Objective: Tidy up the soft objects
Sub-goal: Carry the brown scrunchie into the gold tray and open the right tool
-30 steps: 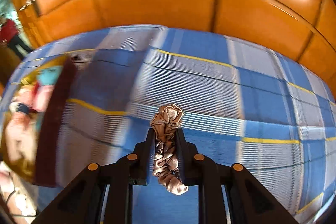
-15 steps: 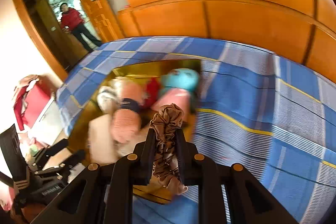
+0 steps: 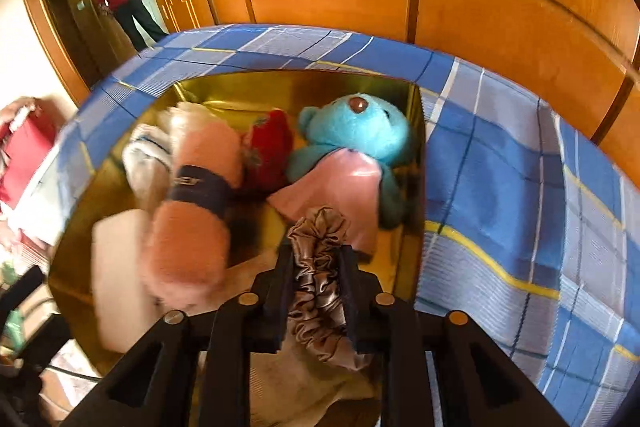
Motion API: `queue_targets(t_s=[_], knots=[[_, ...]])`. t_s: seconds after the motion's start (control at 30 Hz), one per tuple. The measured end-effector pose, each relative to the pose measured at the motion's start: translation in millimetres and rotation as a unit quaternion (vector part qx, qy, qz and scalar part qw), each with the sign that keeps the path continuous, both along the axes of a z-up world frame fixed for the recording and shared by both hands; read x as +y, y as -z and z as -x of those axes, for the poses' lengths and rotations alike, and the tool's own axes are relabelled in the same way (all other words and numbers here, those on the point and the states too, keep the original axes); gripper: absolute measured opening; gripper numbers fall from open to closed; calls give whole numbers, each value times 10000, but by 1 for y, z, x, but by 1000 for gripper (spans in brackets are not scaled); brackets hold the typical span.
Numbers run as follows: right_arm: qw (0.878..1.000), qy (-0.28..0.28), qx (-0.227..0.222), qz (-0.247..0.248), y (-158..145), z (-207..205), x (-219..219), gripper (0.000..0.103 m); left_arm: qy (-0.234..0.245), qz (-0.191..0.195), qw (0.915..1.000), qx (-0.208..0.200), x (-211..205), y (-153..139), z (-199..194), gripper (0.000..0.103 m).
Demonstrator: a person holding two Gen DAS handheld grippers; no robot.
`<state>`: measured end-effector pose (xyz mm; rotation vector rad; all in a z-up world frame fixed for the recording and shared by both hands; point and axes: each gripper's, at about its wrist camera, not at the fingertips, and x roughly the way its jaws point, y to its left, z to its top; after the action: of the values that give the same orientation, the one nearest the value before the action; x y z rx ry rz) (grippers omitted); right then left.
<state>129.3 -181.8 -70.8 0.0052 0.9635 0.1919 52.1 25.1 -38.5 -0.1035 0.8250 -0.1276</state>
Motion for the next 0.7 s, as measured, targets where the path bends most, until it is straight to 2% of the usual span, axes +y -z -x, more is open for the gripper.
queue_targets(t_s=[0.13, 0.23, 0.33, 0.47, 0.7], knots=[[9988, -135, -141, 450, 5, 4, 11, 24, 54, -12, 10000, 49, -5, 3, -1, 86], [9979, -119, -201, 598, 7, 6, 14, 27, 103, -39, 9999, 30, -8, 3, 0, 86], [9980, -98, -220, 578, 6, 5, 15, 31, 122, -58, 9999, 53, -10, 4, 0, 86], [9982, -40, -339, 488, -2, 13, 11, 41, 166, -136, 9998, 37, -14, 4, 1, 86], [9964, 184, -802, 217, -22, 42, 4, 42, 176, -220, 9996, -88, -19, -3, 4, 86]])
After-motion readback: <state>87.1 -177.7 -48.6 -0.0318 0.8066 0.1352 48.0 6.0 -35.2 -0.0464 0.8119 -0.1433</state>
